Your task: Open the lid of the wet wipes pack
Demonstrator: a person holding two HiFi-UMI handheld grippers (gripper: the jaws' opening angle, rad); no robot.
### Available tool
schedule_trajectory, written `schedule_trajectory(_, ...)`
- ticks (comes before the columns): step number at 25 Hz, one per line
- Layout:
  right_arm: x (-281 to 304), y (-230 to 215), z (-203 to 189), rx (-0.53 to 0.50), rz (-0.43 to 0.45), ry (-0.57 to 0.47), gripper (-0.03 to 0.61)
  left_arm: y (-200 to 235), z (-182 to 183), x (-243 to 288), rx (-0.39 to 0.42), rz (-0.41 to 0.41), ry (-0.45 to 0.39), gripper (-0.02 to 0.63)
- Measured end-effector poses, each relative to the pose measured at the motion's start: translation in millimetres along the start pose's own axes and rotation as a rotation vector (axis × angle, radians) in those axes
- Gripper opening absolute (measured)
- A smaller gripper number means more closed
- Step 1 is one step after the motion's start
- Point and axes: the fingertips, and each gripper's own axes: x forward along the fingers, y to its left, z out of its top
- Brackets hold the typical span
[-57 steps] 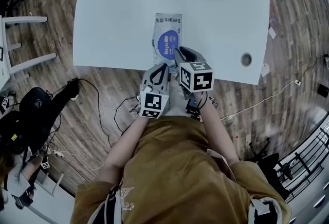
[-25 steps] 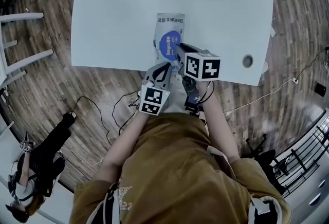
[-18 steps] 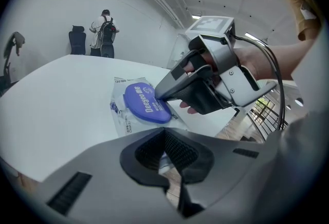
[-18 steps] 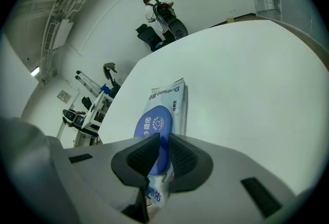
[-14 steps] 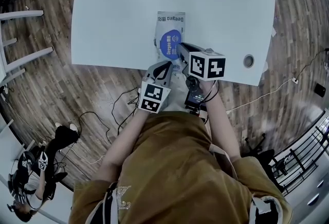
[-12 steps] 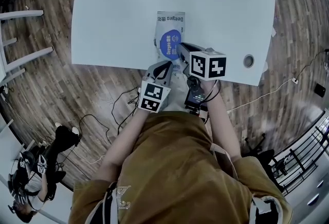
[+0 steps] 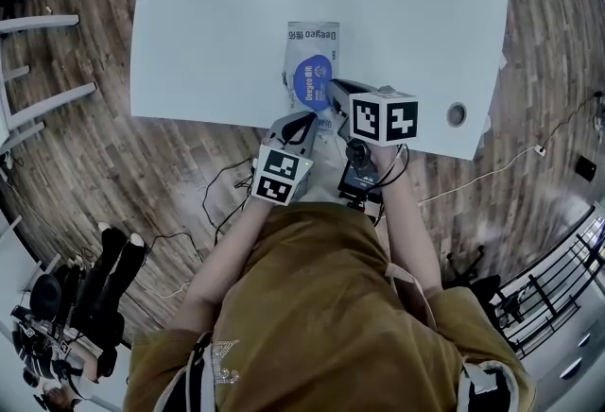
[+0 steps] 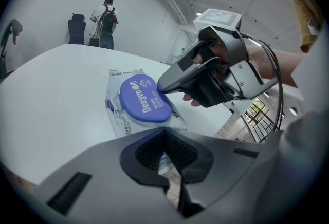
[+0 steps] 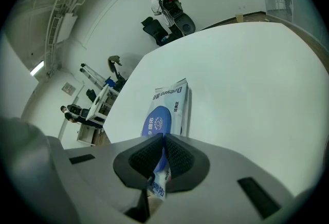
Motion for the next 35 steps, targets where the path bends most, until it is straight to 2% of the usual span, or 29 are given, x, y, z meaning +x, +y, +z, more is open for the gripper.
schedule_trajectory(8, -7.2, 5.1, 0.7, -0.059, -0.005, 0.018, 0.02, -5.8, 1.9, 2.4, -0.004, -0.004, 0.006, 0.002)
schedule_trajectory(35, -12.7, 14.1, 0.1, -0.036, 0.043, 0.031, 0.014, -9.5, 0.6, 6.3, -0.01, -0.012, 0.016, 0.002)
